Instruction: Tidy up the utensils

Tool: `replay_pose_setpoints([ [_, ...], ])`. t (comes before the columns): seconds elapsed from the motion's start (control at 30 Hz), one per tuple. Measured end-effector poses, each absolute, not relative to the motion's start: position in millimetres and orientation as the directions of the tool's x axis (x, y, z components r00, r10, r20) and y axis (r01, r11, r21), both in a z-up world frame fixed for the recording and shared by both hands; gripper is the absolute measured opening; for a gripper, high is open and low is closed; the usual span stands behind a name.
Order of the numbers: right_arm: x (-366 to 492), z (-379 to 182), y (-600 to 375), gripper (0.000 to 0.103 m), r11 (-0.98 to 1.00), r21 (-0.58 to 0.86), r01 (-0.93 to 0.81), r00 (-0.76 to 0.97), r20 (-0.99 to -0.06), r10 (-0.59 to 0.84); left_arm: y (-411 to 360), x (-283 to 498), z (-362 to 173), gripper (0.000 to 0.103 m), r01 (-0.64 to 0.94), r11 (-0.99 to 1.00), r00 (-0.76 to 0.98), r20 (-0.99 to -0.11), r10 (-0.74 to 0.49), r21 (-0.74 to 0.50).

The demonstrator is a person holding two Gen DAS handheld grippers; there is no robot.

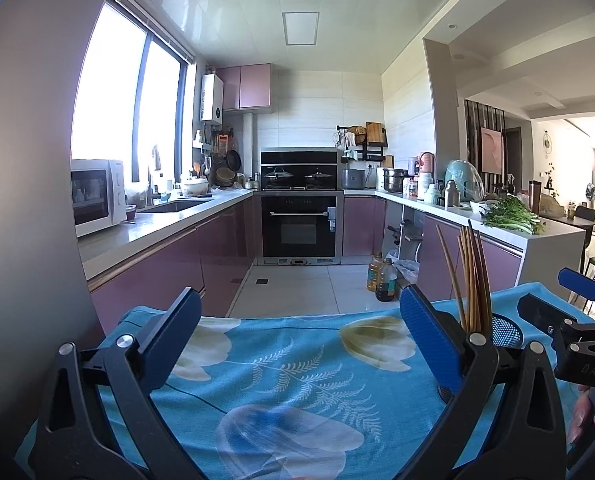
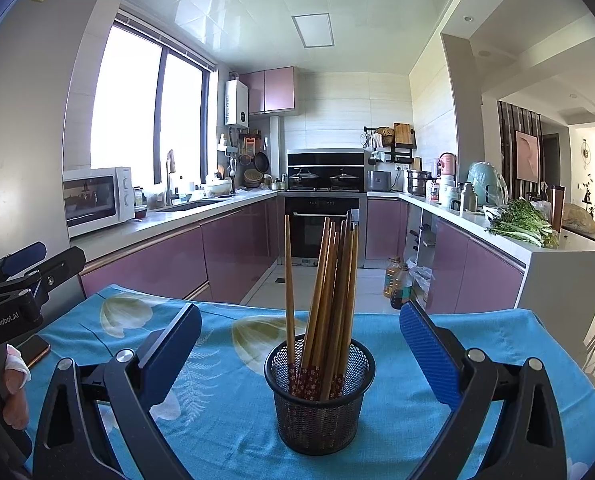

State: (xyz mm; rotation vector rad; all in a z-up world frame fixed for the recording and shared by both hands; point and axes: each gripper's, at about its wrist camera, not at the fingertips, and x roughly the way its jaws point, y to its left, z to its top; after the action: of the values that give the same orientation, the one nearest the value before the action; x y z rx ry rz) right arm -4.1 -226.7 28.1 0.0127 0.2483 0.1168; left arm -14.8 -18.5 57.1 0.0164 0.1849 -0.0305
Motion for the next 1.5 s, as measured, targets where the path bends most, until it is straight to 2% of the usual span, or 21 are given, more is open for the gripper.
replay_pose_setpoints([
  [1.5,-4.6,28.4,-222.6,0.096,0.992,0.039,-0.118,0.961,-0.245,0.124,-19.4,-18.0,56.5,0.098,0.022,0.999,0.985,-0.169,-0.017,0.025],
])
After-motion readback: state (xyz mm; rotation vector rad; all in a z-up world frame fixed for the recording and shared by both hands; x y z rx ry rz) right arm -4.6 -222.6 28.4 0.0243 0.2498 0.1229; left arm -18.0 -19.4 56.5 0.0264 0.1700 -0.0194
